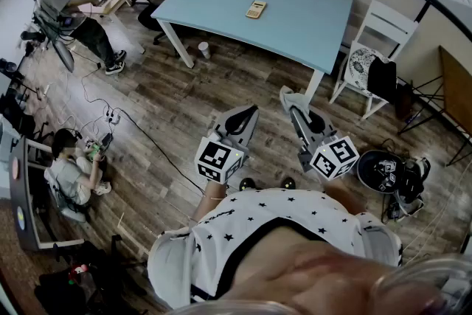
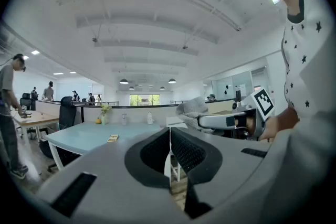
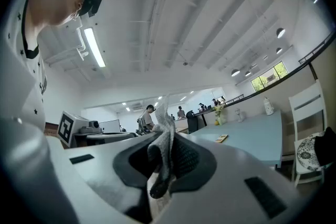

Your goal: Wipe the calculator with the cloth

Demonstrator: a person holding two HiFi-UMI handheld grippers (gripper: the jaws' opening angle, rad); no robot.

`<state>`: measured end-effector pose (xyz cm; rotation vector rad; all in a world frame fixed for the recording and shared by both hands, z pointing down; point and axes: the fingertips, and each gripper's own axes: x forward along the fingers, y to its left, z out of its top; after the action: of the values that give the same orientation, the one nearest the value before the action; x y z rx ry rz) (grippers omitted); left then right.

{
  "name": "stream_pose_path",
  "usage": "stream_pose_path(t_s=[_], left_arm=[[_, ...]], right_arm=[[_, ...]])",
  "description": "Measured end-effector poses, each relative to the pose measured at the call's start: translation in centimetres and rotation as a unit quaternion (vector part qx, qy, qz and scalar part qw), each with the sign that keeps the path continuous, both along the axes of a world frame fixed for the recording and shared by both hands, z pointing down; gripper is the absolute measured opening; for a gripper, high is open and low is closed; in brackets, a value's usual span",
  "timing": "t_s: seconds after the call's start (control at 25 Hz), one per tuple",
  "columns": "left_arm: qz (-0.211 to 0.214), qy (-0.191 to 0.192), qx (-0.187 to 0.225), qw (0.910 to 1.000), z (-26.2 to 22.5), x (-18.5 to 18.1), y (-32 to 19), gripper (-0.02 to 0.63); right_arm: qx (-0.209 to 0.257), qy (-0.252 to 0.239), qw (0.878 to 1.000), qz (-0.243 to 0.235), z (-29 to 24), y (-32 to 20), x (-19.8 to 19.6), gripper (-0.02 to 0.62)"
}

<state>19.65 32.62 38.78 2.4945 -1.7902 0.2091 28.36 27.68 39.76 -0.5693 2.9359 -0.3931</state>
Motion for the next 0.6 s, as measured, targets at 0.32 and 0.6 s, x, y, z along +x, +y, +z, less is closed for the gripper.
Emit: stream_pose_path(t_s=[0.32,0.6], left_arm=[[0.001,-0.007,-0.005,1.0000,0.3,2.5,-1.3,0.029],[0.000,-0.012,-0.008,0.9999,0.7,5.6,-2.4,0.029]], right_arm=[[-0.014,-0.006,1.000,0.001,0.8,-1.0,2.4,0.037],[-0.024,-0.014,1.000,-0.002,1.4,-2.1,5.2,0.037]])
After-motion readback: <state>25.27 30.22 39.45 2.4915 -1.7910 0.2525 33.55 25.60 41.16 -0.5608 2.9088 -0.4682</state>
